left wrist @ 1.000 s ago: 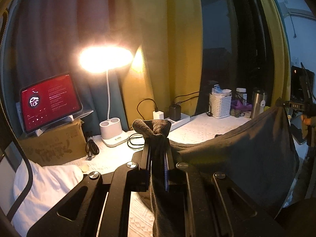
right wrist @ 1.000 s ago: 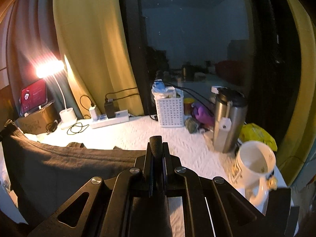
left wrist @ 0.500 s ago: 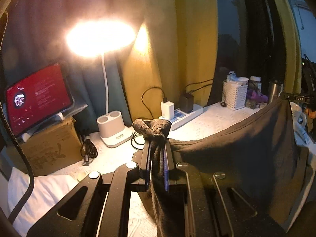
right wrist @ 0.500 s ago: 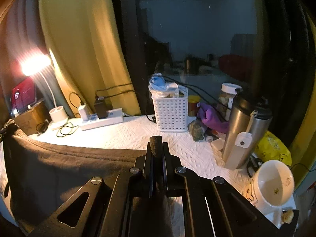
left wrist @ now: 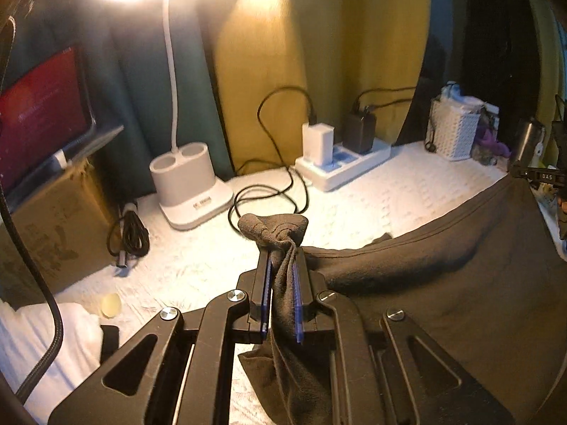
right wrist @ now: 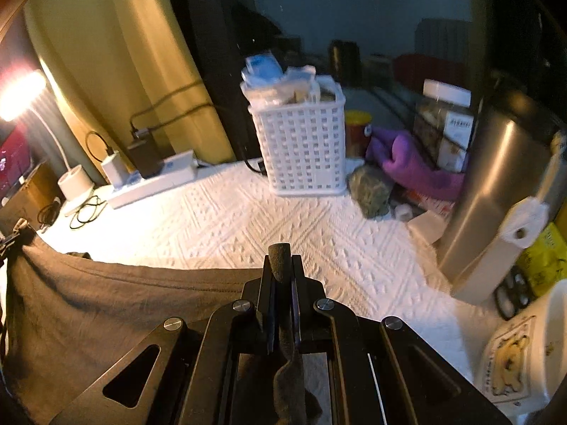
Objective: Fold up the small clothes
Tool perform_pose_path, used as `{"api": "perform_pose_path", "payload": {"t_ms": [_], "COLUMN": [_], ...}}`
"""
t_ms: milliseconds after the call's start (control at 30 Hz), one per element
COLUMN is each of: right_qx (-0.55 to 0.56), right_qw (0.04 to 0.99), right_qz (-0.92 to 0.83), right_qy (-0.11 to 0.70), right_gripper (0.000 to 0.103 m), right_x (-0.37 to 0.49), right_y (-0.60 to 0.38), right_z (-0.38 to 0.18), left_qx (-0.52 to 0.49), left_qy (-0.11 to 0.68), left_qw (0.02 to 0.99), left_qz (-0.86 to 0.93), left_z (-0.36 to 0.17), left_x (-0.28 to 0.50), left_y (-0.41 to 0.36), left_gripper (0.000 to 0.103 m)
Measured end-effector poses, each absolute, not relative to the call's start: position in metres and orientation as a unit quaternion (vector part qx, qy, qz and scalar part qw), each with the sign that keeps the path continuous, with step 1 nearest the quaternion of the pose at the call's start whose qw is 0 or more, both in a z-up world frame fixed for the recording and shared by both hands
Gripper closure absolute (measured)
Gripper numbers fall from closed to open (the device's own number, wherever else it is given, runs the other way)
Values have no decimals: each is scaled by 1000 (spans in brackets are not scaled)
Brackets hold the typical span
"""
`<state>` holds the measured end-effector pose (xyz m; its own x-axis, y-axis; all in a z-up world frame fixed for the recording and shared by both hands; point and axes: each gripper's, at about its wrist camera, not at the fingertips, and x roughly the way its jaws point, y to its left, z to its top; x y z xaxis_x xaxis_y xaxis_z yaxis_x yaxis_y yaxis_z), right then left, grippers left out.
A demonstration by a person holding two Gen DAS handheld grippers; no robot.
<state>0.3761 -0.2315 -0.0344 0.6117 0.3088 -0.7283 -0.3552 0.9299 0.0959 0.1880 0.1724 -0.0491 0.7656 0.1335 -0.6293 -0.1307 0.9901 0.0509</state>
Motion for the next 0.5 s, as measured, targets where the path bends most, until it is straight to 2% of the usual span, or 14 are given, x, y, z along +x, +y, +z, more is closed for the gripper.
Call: {"api": "perform_pose_path", "payload": {"t_ms": [500], "right_qx": [-51], "right_qw": [878], "right_qz": [167], "right_qy": [446], "right_gripper": [96], "right_x": [397], "right_y": [-223], "right_z": [-75], "left_qx": [-12], "left_qy": [380], "left_qw": [922], "left_qz": [73], "left_z": [-86], "left_x": [219], "left_y": [190], "left_gripper": [94]}}
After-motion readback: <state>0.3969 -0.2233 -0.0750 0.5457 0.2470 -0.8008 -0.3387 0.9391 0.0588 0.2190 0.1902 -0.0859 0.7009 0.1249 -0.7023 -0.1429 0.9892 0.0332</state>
